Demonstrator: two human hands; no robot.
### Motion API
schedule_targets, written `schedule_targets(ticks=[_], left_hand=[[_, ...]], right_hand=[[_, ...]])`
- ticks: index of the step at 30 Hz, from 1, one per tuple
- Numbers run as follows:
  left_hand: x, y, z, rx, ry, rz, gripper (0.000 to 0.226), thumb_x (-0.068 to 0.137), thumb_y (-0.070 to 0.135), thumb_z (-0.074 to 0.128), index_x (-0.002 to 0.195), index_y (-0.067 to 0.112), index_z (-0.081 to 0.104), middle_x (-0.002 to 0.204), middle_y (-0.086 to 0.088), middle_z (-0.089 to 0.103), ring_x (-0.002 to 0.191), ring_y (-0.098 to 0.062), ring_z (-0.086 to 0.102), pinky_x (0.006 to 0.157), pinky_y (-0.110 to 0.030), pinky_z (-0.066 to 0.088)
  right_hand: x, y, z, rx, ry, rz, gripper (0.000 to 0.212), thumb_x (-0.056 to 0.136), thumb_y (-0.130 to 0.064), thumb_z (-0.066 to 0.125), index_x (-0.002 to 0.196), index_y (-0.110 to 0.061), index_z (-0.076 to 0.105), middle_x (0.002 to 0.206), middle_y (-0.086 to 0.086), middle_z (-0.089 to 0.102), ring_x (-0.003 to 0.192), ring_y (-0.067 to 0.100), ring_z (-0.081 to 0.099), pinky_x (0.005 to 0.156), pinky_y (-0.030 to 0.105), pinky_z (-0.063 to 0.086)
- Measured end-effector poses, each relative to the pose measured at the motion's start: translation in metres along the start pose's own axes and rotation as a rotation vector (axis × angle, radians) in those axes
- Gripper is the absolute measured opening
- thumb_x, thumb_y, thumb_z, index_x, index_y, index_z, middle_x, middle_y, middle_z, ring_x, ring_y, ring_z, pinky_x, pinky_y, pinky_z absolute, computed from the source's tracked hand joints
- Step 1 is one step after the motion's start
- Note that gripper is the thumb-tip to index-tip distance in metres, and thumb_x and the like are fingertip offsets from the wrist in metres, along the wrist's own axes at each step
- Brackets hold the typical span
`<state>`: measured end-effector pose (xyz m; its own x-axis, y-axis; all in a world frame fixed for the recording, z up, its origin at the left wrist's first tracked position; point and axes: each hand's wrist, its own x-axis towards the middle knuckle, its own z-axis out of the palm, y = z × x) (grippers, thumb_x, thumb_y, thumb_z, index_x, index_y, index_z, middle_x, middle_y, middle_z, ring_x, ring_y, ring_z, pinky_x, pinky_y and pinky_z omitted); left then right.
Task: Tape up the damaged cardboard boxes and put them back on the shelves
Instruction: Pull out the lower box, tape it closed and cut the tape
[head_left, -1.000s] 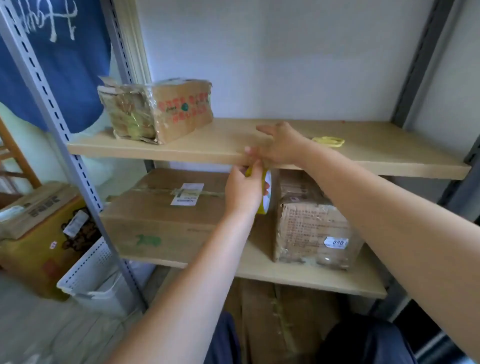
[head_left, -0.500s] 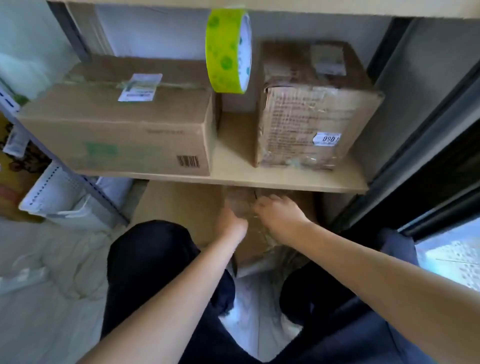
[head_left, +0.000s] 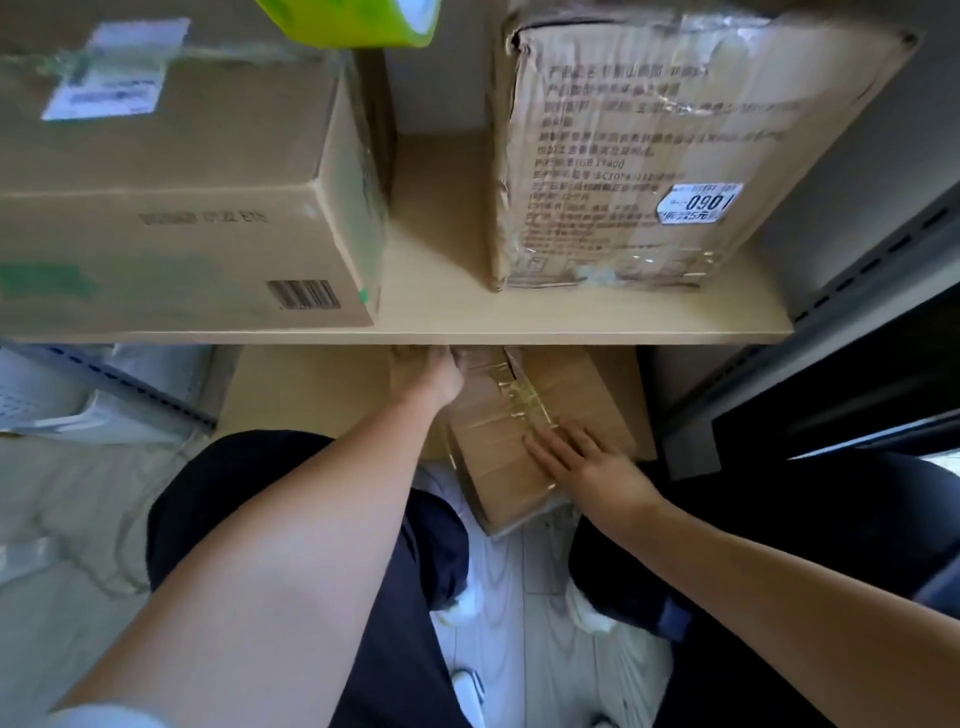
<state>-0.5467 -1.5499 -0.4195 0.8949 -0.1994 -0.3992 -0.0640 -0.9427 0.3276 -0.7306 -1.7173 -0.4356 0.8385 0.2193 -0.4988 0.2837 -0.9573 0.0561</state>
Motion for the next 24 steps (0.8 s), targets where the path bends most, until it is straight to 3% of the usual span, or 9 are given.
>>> schedule_targets(ticks=[3,5,7,10,12,14,16,19,24], left_hand=[[0.011,0.002,0.002,-0.16,0.033,0.104,0.05,0.105,0.038,0.045,0.143,0.005,0.044,0.146,-0.02,0.046,0.133,-0.035,0.043,0.1,-0.028,0.023],[0.014,0.001,0.008,-0.193,-0.029,0.13,0.053,0.101,0.04,0.051,0.143,0.007,0.046,0.148,-0.017,0.045,0.135,-0.032,0.043,0.105,-0.031,0.029],[0.015,0.0,0.015,-0.246,-0.123,0.103,0.062,0.099,0.042,0.056,0.146,0.005,0.04,0.151,-0.017,0.041,0.138,-0.031,0.04,0.111,-0.034,0.029],[0.015,-0.01,0.018,0.007,-0.177,0.016,0.095,0.088,0.069,0.052,0.156,0.011,0.02,0.158,-0.016,0.03,0.143,-0.032,0.034,0.112,-0.042,0.034],[0.012,-0.02,0.018,0.158,-0.295,-0.046,0.108,0.082,0.08,0.046,0.159,0.013,0.011,0.162,-0.014,0.023,0.146,-0.032,0.031,0.114,-0.044,0.034],[0.007,-0.025,0.025,0.154,-0.356,-0.049,0.109,0.082,0.082,0.041,0.159,0.013,0.007,0.164,-0.014,0.018,0.147,-0.034,0.028,0.117,-0.048,0.029],[0.001,-0.027,0.036,-0.041,-0.333,-0.043,0.105,0.085,0.081,0.035,0.159,0.016,-0.002,0.164,-0.014,0.018,0.143,-0.036,0.035,0.113,-0.048,0.034],[-0.004,-0.028,0.049,-0.323,-0.201,-0.022,0.095,0.091,0.072,0.038,0.156,0.028,-0.015,0.163,-0.009,0.023,0.116,-0.036,0.06,0.08,-0.036,0.051],[0.006,-0.029,0.058,-0.355,-0.127,-0.088,0.082,0.092,0.068,0.046,0.155,0.018,0.03,0.155,-0.011,0.04,0.139,-0.032,0.042,0.11,-0.043,0.037]], right_hand=[[-0.013,0.019,-0.012,-0.006,-0.1,-0.038,0.076,0.102,-0.022,0.042,0.156,-0.025,-0.012,0.165,-0.003,-0.011,0.152,0.027,-0.004,0.119,0.043,0.015],[-0.024,0.03,-0.021,-0.018,-0.134,-0.064,0.072,0.102,-0.015,0.039,0.157,-0.032,-0.004,0.165,-0.007,-0.008,0.152,0.024,-0.006,0.121,0.047,0.008],[-0.039,0.034,-0.023,0.117,-0.103,0.059,0.068,0.101,-0.014,0.037,0.156,-0.039,0.006,0.164,-0.009,-0.011,0.151,0.025,-0.013,0.12,0.056,0.0],[-0.051,0.013,-0.011,0.54,0.199,0.615,0.074,0.102,-0.019,0.041,0.157,-0.024,-0.008,0.163,0.008,-0.017,0.151,0.033,-0.009,0.121,0.054,0.008],[-0.04,-0.003,-0.007,1.117,0.249,1.07,0.082,0.102,-0.038,0.044,0.155,-0.01,-0.011,0.161,0.024,0.009,0.146,0.041,0.021,0.113,0.045,0.028],[-0.024,-0.011,0.004,1.476,0.199,1.338,0.086,0.097,-0.049,0.052,0.153,0.0,0.009,0.143,0.03,0.042,0.127,0.043,0.048,0.098,0.042,0.042],[-0.018,-0.012,0.015,1.584,0.293,1.351,0.074,0.094,-0.048,0.057,0.14,0.003,0.031,0.131,0.028,0.054,0.118,0.043,0.055,0.089,0.04,0.044],[-0.016,-0.006,0.029,1.632,0.382,1.254,0.064,0.092,-0.042,0.064,0.134,0.003,0.044,0.128,0.025,0.059,0.117,0.039,0.057,0.086,0.034,0.043],[-0.02,-0.004,0.027,1.675,0.396,1.073,0.059,0.08,-0.025,0.081,0.13,-0.006,0.057,0.123,0.011,0.065,0.108,0.021,0.06,0.08,0.024,0.042]])
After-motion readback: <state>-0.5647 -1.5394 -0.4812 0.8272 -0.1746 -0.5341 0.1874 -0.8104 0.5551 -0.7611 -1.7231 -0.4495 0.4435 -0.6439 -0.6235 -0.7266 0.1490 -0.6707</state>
